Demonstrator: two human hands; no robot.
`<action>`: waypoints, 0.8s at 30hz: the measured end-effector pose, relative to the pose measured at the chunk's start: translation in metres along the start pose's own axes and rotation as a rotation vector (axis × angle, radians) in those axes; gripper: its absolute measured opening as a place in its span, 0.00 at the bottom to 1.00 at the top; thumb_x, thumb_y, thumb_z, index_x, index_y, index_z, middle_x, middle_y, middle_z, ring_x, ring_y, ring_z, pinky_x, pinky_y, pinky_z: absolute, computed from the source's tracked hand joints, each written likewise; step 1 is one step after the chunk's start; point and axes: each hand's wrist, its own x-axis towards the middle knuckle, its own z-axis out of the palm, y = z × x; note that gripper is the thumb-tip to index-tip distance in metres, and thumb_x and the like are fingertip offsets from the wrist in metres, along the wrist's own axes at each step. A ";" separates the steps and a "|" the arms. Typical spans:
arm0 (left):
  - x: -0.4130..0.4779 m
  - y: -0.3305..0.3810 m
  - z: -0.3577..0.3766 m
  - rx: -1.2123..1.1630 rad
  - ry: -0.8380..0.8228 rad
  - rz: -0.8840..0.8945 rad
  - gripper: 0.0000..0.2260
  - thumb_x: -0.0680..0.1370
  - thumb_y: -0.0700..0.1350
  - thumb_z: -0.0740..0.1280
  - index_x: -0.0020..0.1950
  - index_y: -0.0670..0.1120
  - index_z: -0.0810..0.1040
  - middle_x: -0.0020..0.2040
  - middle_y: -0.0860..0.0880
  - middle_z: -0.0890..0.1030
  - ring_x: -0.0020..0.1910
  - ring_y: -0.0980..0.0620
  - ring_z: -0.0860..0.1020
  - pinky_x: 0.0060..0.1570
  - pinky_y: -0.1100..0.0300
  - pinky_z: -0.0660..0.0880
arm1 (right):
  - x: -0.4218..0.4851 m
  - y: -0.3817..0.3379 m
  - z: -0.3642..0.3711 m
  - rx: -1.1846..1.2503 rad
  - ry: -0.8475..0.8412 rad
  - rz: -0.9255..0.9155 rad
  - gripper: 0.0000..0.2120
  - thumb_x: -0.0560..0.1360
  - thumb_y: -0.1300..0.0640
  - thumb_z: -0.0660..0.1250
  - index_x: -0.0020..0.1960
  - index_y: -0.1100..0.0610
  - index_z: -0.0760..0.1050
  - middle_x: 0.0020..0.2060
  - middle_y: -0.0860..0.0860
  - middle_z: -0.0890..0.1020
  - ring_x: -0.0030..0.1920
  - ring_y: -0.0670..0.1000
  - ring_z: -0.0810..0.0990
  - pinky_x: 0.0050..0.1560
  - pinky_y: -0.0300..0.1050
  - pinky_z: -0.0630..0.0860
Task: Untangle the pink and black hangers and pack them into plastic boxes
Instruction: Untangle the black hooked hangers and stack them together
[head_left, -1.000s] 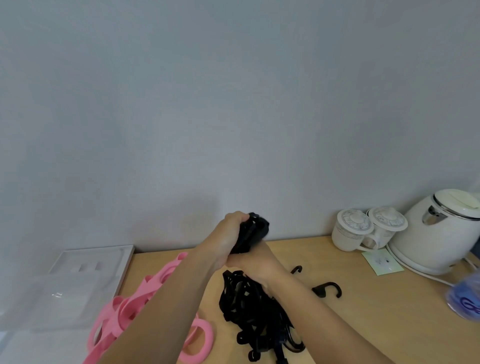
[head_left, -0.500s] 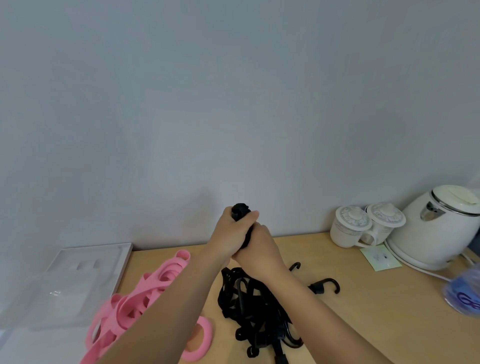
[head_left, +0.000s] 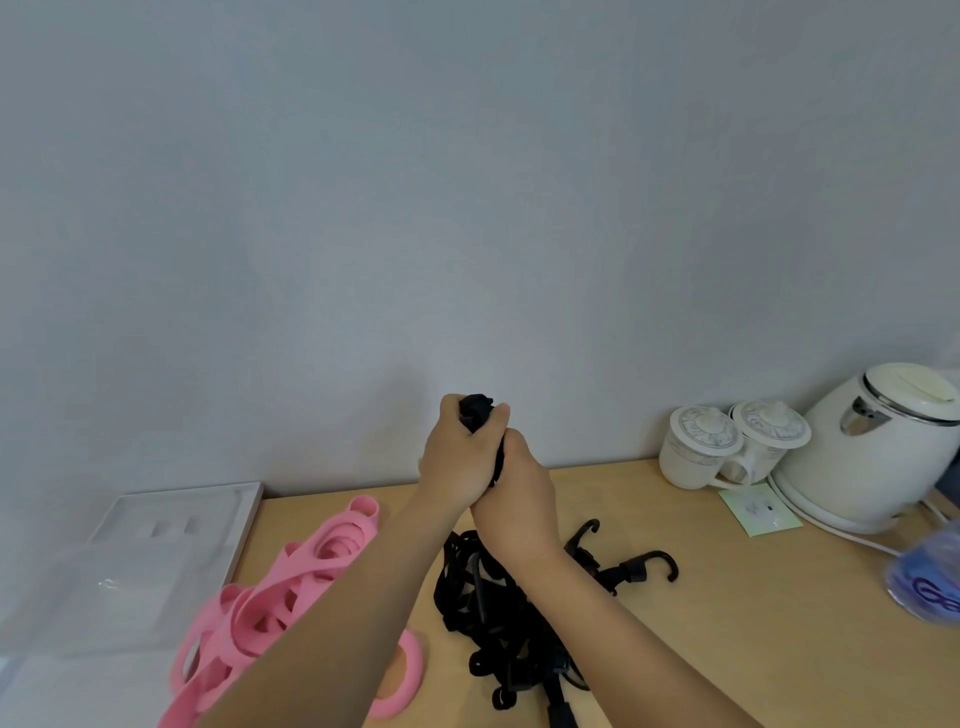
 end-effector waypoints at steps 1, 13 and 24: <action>0.000 0.001 0.000 -0.047 -0.016 -0.027 0.15 0.74 0.55 0.66 0.56 0.49 0.70 0.48 0.51 0.77 0.47 0.51 0.78 0.54 0.53 0.74 | 0.000 -0.002 0.000 0.012 -0.008 0.009 0.11 0.73 0.65 0.60 0.56 0.58 0.70 0.44 0.51 0.79 0.44 0.51 0.78 0.43 0.47 0.76; -0.001 0.008 -0.009 -0.063 -0.226 -0.126 0.18 0.76 0.55 0.66 0.62 0.49 0.68 0.58 0.51 0.77 0.55 0.54 0.77 0.50 0.61 0.73 | 0.003 -0.004 0.005 -0.009 -0.015 0.066 0.14 0.73 0.62 0.61 0.58 0.60 0.69 0.45 0.51 0.80 0.44 0.50 0.78 0.38 0.41 0.74; -0.001 0.018 -0.026 -0.020 -0.221 -0.146 0.20 0.74 0.48 0.70 0.64 0.48 0.70 0.52 0.52 0.76 0.47 0.59 0.75 0.39 0.67 0.69 | 0.003 0.006 -0.008 -0.010 -0.181 0.018 0.20 0.71 0.67 0.59 0.62 0.58 0.67 0.47 0.53 0.79 0.47 0.53 0.78 0.47 0.49 0.77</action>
